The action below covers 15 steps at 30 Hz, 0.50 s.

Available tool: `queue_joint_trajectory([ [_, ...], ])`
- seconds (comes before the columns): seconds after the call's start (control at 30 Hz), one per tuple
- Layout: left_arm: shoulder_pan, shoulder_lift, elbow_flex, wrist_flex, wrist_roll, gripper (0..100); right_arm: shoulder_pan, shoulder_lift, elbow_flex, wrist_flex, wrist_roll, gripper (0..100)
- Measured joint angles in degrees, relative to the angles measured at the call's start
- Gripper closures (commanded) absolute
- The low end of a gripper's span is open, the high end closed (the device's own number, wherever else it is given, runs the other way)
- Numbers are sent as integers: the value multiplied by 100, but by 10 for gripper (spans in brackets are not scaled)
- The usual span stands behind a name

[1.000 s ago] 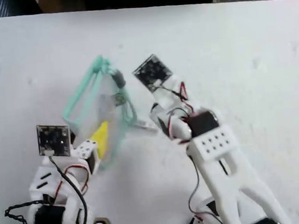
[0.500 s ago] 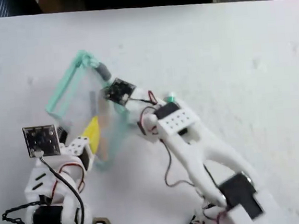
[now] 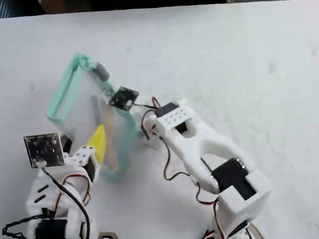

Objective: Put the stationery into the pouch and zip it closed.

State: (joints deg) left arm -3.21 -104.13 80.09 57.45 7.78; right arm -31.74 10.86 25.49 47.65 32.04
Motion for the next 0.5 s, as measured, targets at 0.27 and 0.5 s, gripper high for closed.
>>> queue_joint_trajectory([
  [0.27, 0, 0, 0, 0, 0, 752, 62, -1301, 9, 1002, 0, 981],
  [0.5, 0, 0, 0, 0, 0, 752, 62, -3824, 9, 1987, 0, 981],
])
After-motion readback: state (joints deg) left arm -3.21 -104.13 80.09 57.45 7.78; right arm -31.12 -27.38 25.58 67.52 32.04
